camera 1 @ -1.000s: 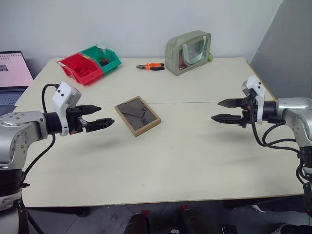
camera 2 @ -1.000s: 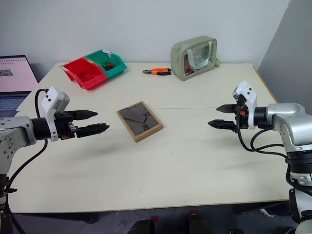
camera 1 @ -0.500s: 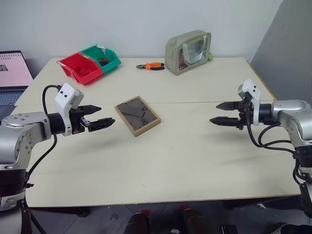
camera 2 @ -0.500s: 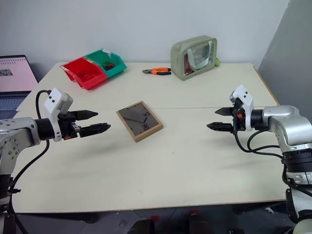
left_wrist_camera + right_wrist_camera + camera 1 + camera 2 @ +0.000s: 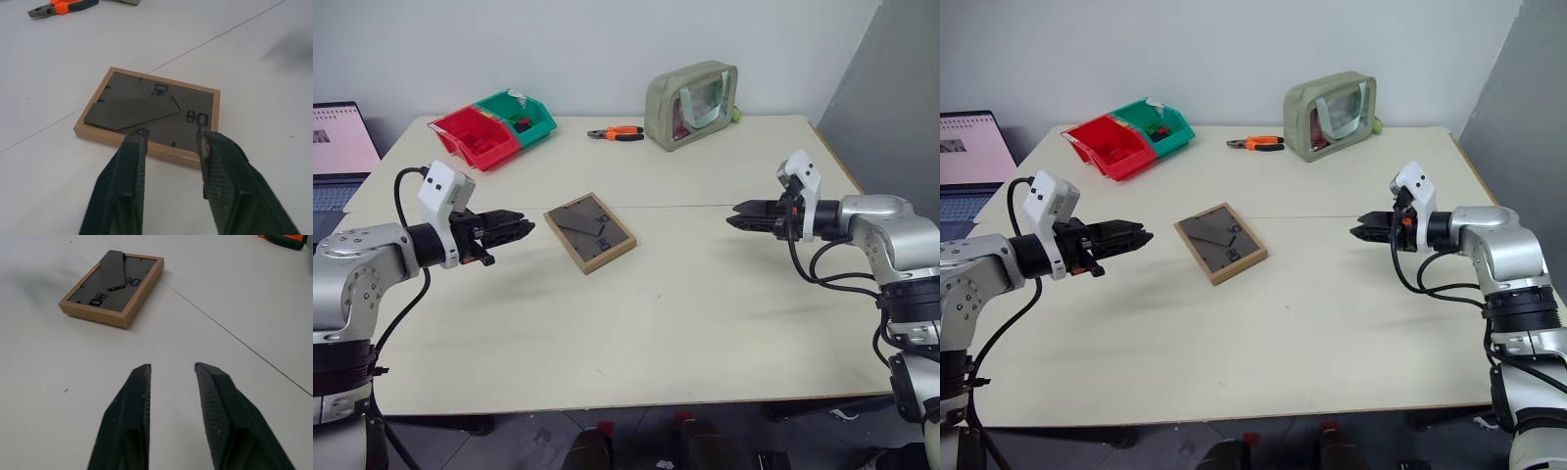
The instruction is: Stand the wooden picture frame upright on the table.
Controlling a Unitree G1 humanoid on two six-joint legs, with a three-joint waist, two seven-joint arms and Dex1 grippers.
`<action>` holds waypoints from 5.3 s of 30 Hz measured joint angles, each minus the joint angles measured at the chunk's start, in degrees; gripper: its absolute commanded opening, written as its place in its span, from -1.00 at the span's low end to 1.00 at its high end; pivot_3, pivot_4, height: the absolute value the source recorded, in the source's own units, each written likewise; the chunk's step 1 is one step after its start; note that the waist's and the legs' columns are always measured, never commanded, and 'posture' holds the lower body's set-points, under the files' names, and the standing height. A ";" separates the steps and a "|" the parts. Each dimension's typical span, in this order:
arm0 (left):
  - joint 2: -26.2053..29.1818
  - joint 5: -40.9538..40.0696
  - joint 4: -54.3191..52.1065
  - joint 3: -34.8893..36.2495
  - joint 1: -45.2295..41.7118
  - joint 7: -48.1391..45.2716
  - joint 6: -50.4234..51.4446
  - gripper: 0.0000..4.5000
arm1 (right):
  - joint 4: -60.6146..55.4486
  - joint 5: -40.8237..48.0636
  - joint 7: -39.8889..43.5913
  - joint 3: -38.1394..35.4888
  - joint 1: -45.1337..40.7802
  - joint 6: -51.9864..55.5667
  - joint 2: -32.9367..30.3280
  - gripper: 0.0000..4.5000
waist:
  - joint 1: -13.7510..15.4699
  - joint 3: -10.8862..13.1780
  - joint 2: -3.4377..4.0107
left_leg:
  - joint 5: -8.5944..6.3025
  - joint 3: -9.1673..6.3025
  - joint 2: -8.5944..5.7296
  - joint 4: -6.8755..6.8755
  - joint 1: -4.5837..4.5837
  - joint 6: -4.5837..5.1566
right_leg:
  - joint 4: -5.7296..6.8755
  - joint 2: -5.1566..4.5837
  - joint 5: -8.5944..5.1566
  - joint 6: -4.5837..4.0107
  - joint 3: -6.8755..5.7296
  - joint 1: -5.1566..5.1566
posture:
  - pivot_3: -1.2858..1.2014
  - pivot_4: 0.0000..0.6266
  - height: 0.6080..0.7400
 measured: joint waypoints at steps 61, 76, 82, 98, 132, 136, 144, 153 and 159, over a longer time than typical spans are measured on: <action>-28.85 24.28 -1.81 -12.55 2.92 32.74 3.24 -1.00 | 27.63 -25.33 -26.73 7.75 -4.03 -19.88 39.11 -1.00 | -0.06 -0.18 -0.13 | 0.03 -0.03 -0.01 0.06 0.11 -0.05 | 0.38 -0.35 0.03 0.01 -0.02 -0.03 | 0.03 -0.52 1.00; -27.17 25.89 16.89 -11.90 -5.99 29.35 -8.22 -1.00 | 39.40 -25.53 -34.91 6.82 -10.40 -24.56 42.00 -1.00 | 0.00 -0.18 -0.14 | 0.05 -0.07 -0.04 0.05 0.12 -0.08 | 0.37 -0.34 0.03 0.00 -0.10 -0.01 | 0.03 -0.52 1.00; -28.18 26.67 13.84 -12.33 -4.73 29.24 -6.63 -1.00 | 39.61 -25.49 -33.99 6.62 -10.79 -24.56 41.72 -1.00 | 0.03 -0.18 -0.14 | 0.05 -0.09 -0.03 0.05 0.10 -0.08 | 0.37 -0.36 0.03 0.01 -0.08 -0.01 | 0.03 -0.52 1.00; -27.56 27.55 -2.77 -17.54 2.35 25.76 2.45 -1.00 | 5.76 -25.59 -23.96 11.28 6.22 -9.51 33.35 -1.00 | 0.47 -0.18 -0.13 | 0.05 -0.20 -0.04 0.06 0.12 -0.08 | 0.30 -0.36 0.00 0.06 -0.16 0.13 | 0.03 -0.52 1.00; -25.70 26.94 -17.16 -26.47 5.29 16.62 12.07 -1.00 | -34.08 -22.00 -20.91 12.33 24.93 20.15 19.38 -1.00 | 1.29 -0.19 -0.11 | 0.04 -0.25 -0.18 0.05 0.19 -0.07 | 0.07 -0.31 -0.23 0.44 -0.19 0.35 | 0.03 -0.52 1.00; -22.23 25.49 -17.55 -26.13 5.67 13.67 11.38 -1.00 | -34.36 -20.63 -20.25 12.90 24.78 19.82 17.57 -1.00 | 1.21 -0.19 -0.11 | 0.04 -0.25 -0.15 0.03 0.19 -0.07 | 0.04 -0.31 -0.24 0.44 -0.18 0.34 | 0.03 -0.52 1.00; -12.27 15.93 -22.30 -18.84 10.53 4.11 14.70 -1.00 | -24.82 -20.00 -17.91 13.15 19.93 8.83 10.08 -1.00 | 0.33 -0.18 -0.12 | 0.04 -0.21 -0.09 0.00 0.17 -0.06 | -0.11 -0.31 -0.24 0.44 -0.18 0.34 | 0.03 -0.52 1.00; -16.86 -5.50 -11.10 3.13 7.05 -2.32 32.83 -0.41 | -18.06 -19.20 -18.32 12.75 17.92 3.25 11.88 -1.00 | 0.11 -0.17 -0.13 | 0.04 -0.26 -0.10 0.05 0.13 -0.06 | -0.06 -0.25 -0.25 0.45 -0.27 0.34 | 0.03 -0.52 1.00; -19.41 -11.70 -1.56 10.65 3.63 0.27 45.07 0.14 | -18.01 -19.17 -19.03 12.99 18.14 2.95 13.35 -1.00 | -0.02 -0.17 -0.13 | 0.04 -0.29 -0.06 0.03 0.16 -0.06 | 0.00 -0.31 -0.22 0.40 -0.25 0.33 | 0.03 -0.52 1.00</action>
